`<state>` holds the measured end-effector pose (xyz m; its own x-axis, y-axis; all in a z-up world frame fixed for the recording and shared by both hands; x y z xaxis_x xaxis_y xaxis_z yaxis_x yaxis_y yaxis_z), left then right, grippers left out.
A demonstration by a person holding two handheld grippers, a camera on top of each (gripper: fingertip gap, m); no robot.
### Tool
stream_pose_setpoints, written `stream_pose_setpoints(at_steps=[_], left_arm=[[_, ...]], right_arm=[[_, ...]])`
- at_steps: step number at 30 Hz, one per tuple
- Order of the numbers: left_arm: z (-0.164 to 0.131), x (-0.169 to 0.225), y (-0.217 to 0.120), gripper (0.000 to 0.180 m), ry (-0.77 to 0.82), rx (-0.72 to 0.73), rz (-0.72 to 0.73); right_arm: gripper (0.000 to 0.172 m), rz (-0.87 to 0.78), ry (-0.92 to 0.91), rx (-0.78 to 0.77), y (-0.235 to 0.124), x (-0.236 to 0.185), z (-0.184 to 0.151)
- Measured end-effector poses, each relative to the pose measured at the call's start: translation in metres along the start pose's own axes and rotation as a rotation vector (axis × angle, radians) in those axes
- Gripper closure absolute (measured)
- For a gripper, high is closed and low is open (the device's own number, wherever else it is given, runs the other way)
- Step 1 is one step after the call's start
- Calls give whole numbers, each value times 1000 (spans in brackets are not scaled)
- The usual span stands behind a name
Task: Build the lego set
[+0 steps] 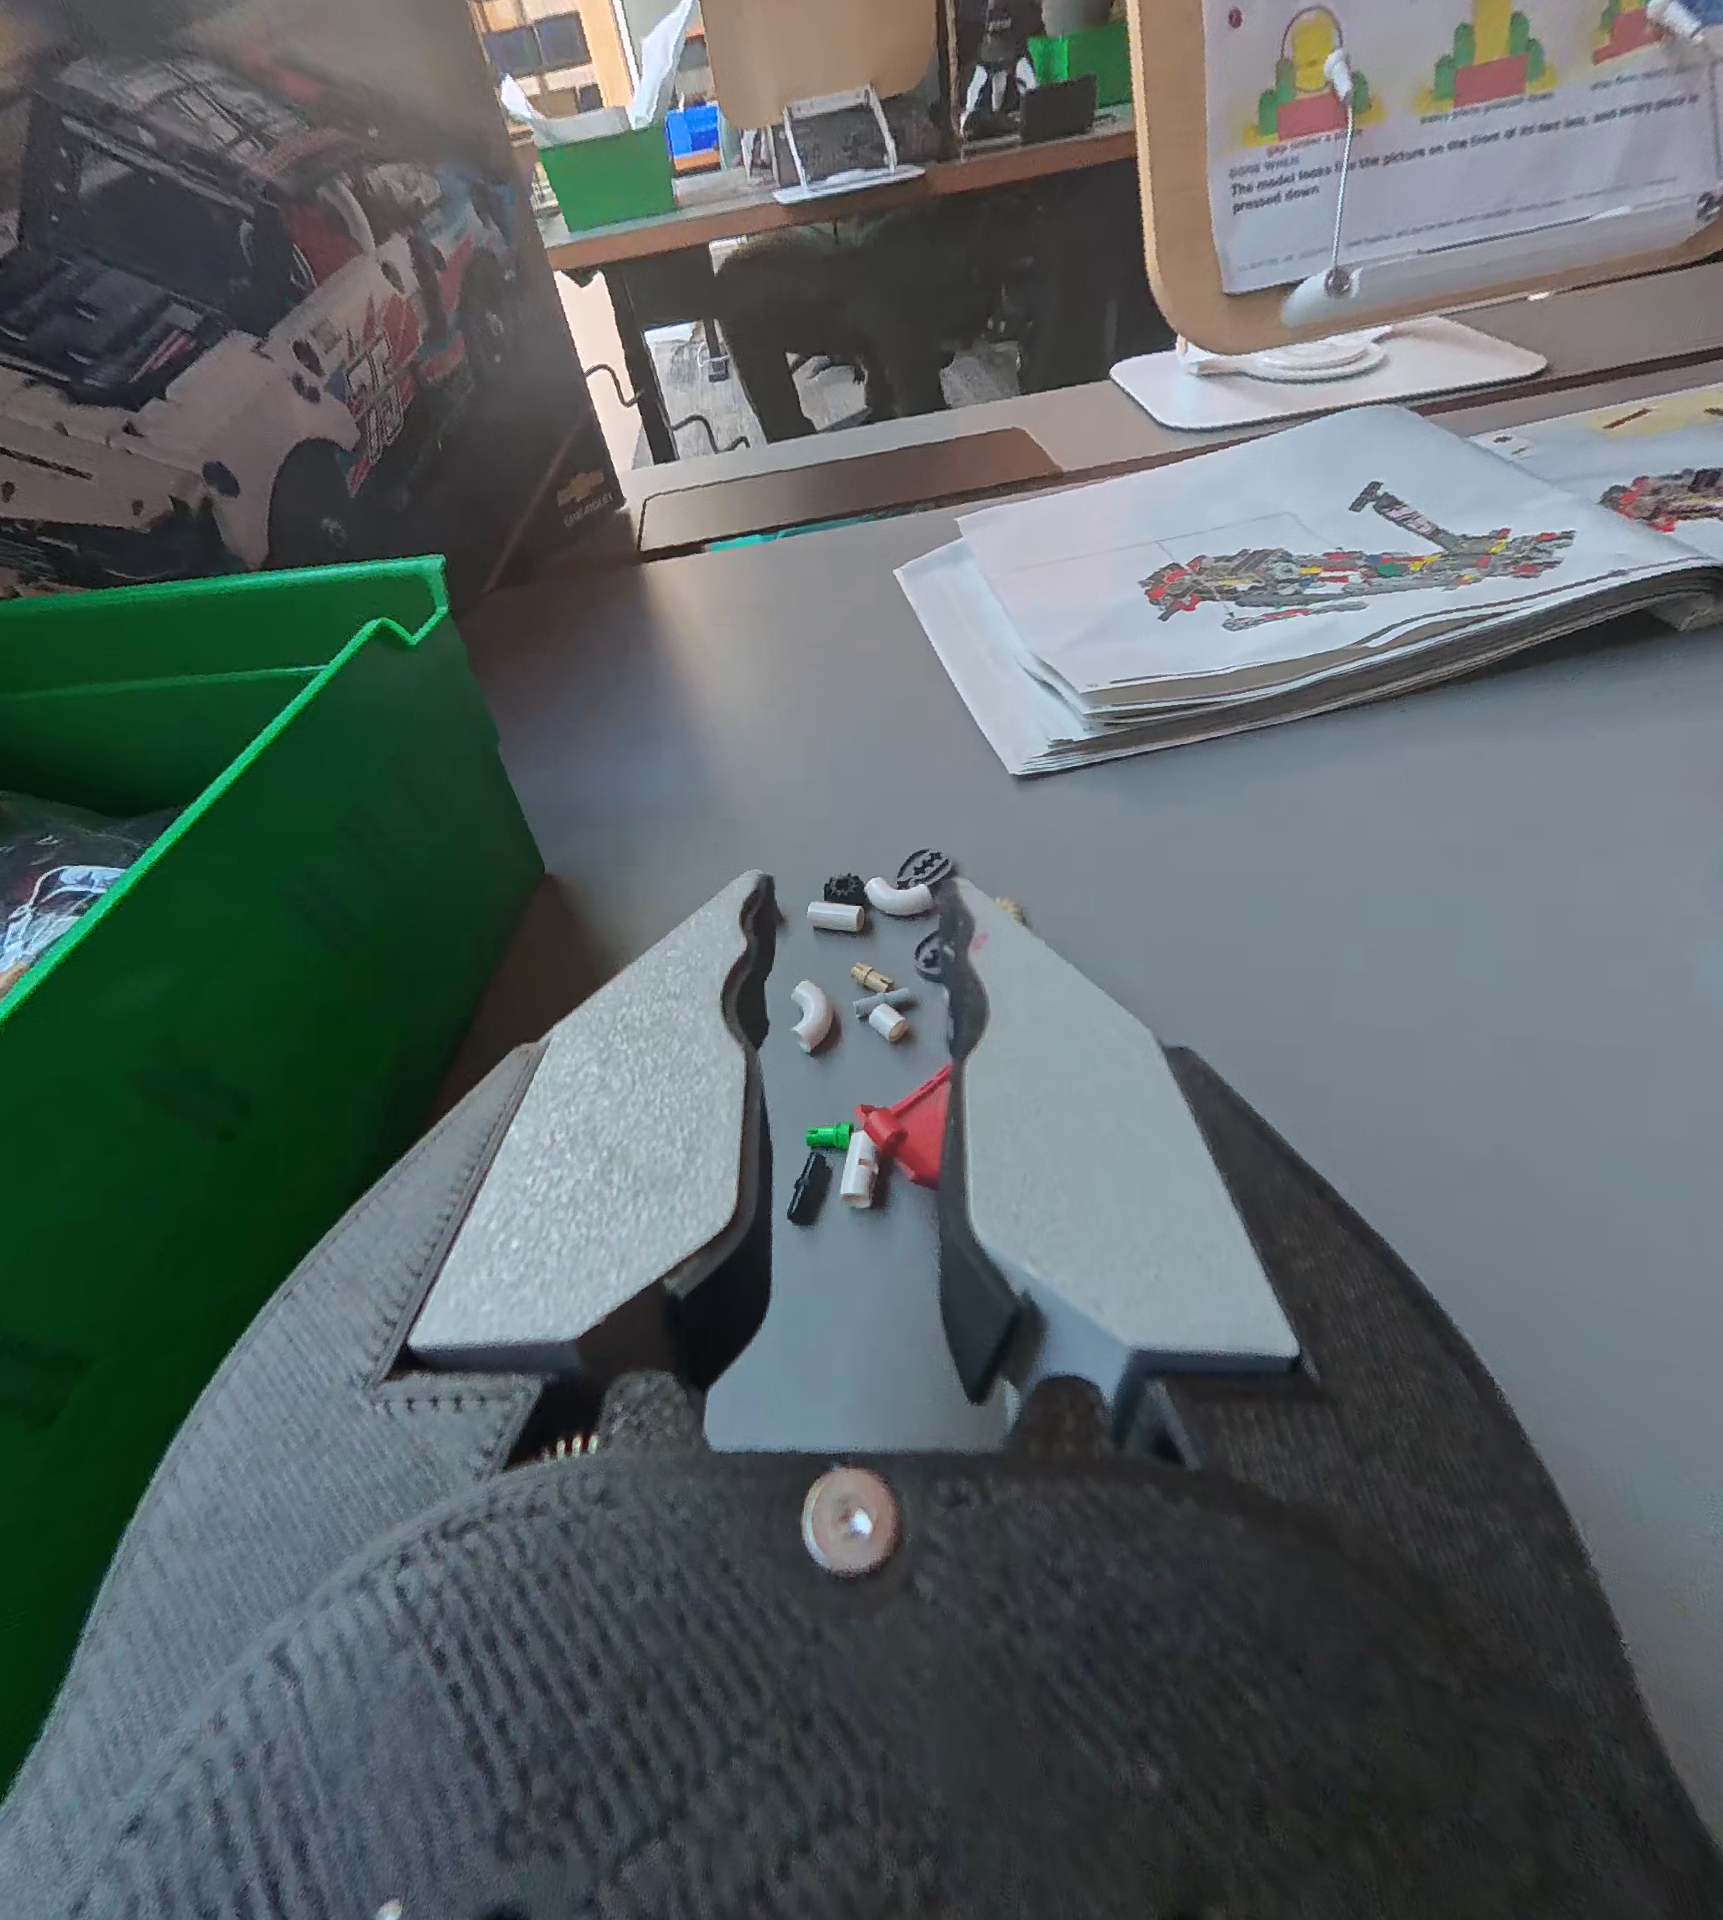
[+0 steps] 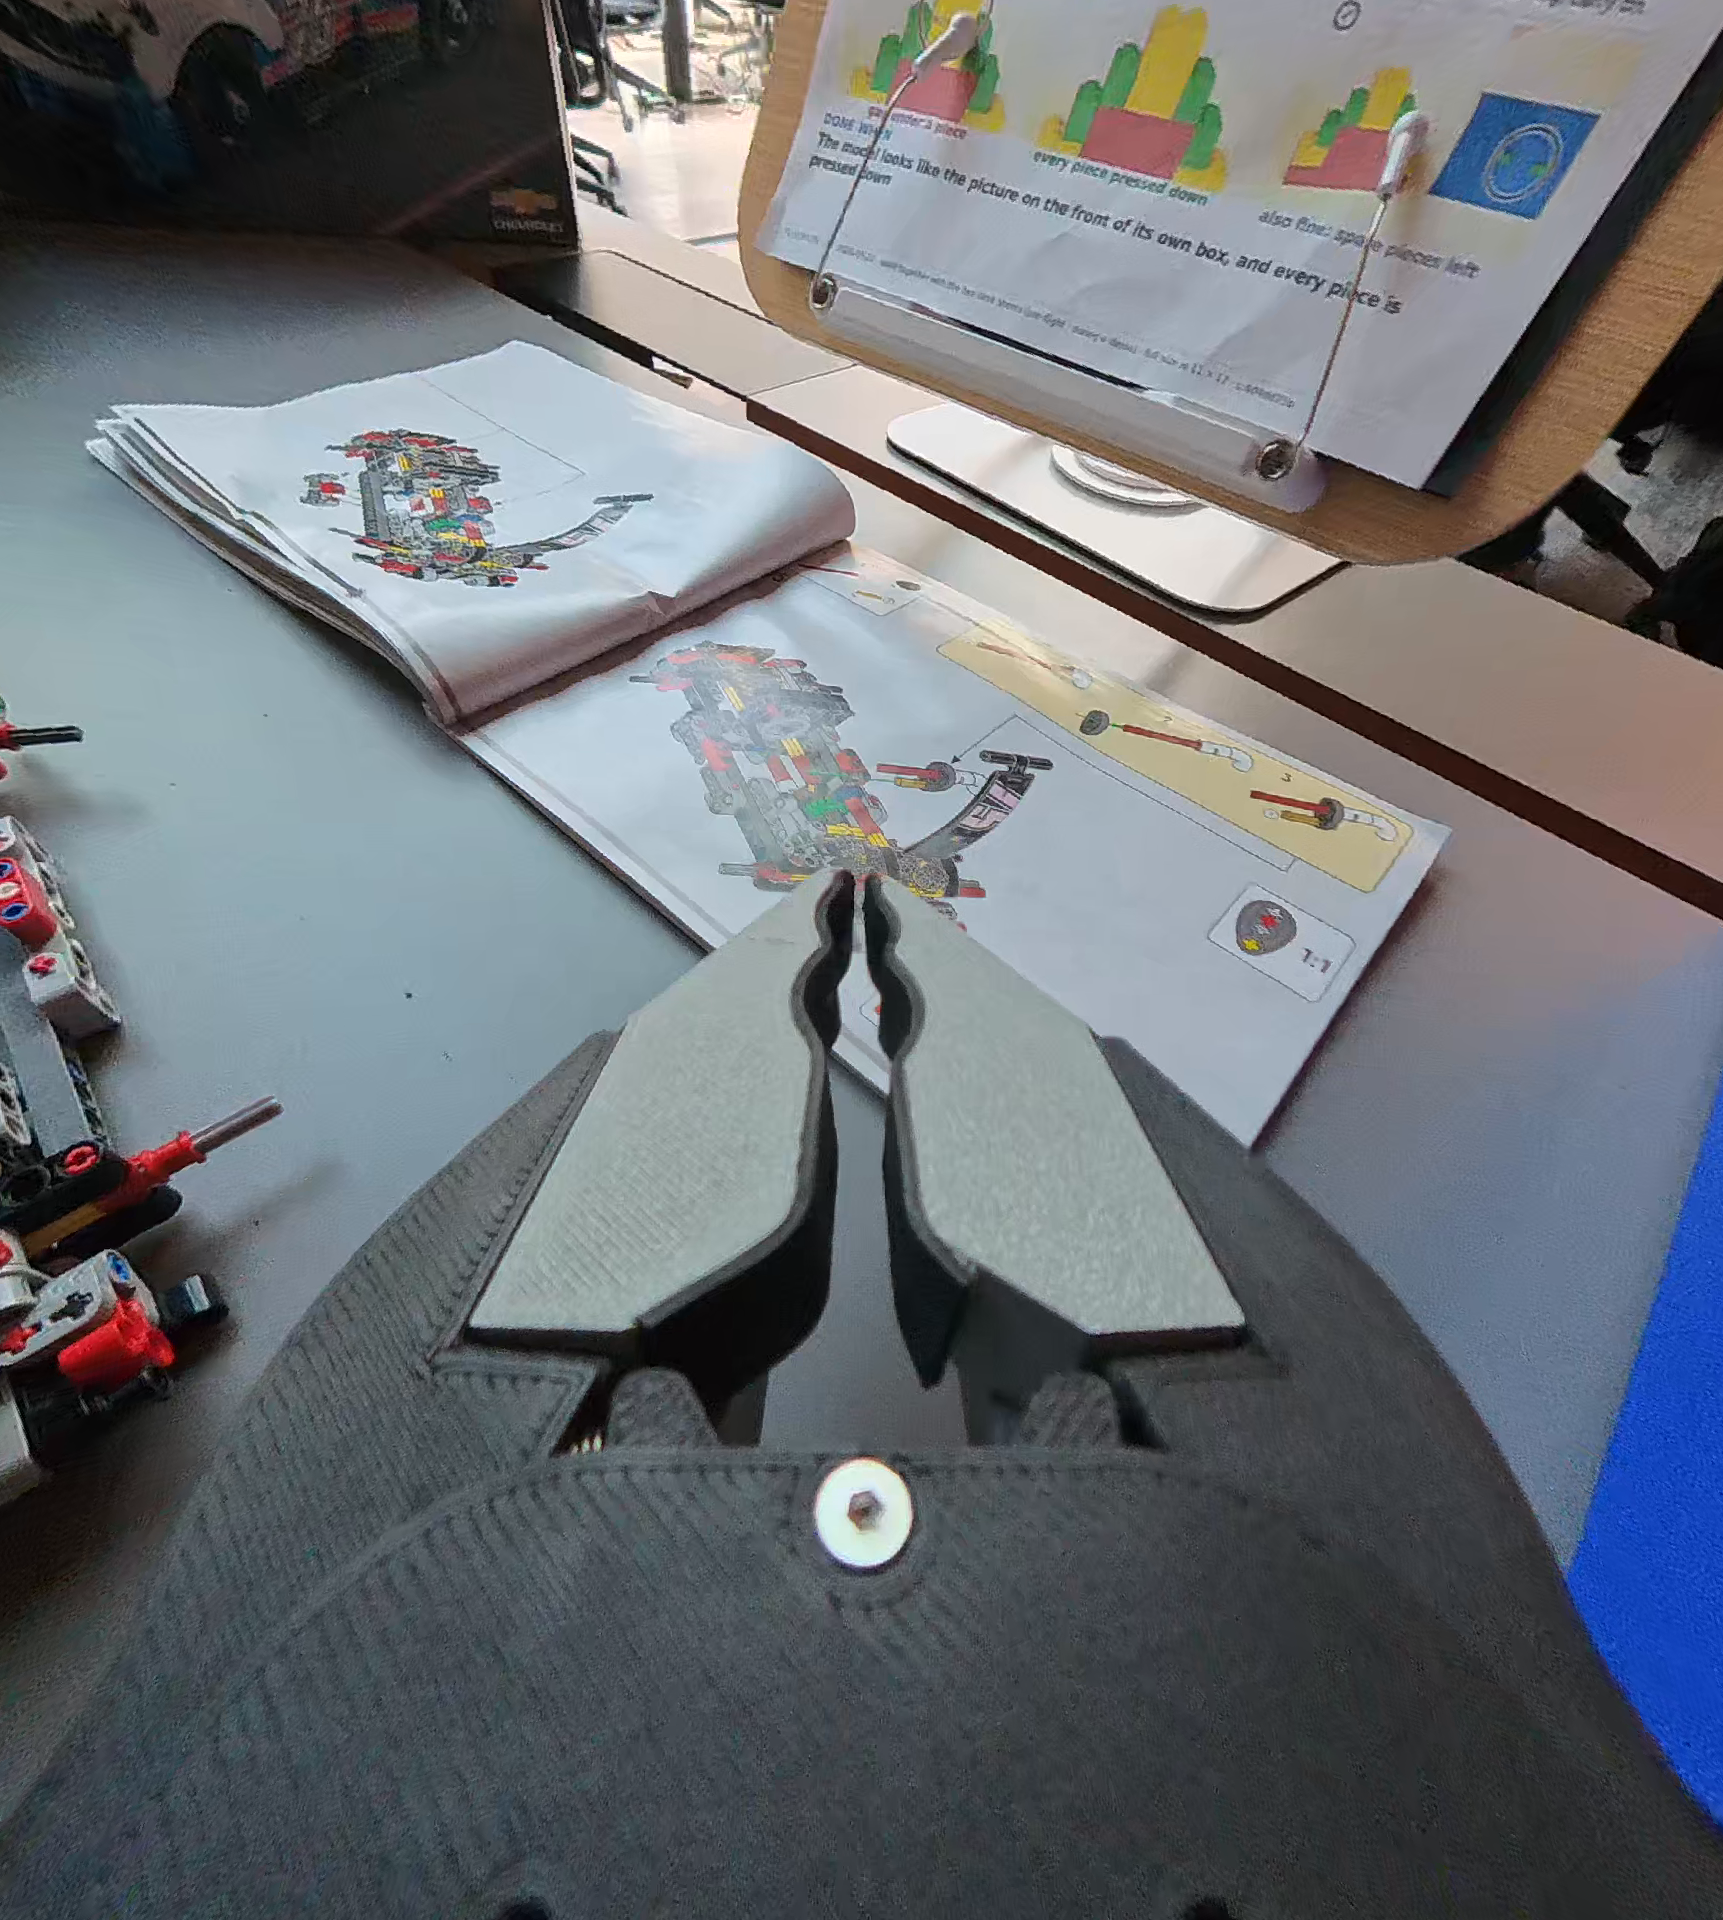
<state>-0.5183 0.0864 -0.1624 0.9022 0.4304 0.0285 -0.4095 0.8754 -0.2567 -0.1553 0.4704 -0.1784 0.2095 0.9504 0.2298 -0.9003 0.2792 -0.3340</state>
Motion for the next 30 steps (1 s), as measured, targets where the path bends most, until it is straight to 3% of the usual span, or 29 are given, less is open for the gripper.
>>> stream_pose_setpoints(at_steps=[4, 8, 14, 21, 30], left_arm=[[-8, 21, -16, 155, 17, -38, -86], [-35, 38, -31, 167, 91, -220, -92], [-67, 33, -22, 157, 92, -479, -68], [-66, 35, -9, 178, -50, -524, -114], [-67, 55, -9, 179, -82, -520, -72]], right_arm=[[172, -5, -64, -33, 7, -7, 0], [172, -26, -115, -31, 4, -12, 2], [172, -45, -156, -51, 4, -13, 0], [172, -14, -143, -40, 2, -15, 0], [172, 46, -75, 3, -1, -13, 4]])
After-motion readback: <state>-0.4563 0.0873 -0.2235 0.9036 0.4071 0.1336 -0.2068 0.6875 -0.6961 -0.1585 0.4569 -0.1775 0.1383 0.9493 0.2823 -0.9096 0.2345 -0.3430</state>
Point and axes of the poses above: each gripper's, where its closed fingertips meet, y out along the fingers, z out of its top, x = y × z across the jaws, the point moved 3 cm from there along -y, back along the fingers, and after that the axes turned 10 degrees about -y, right-handed, at the moved point
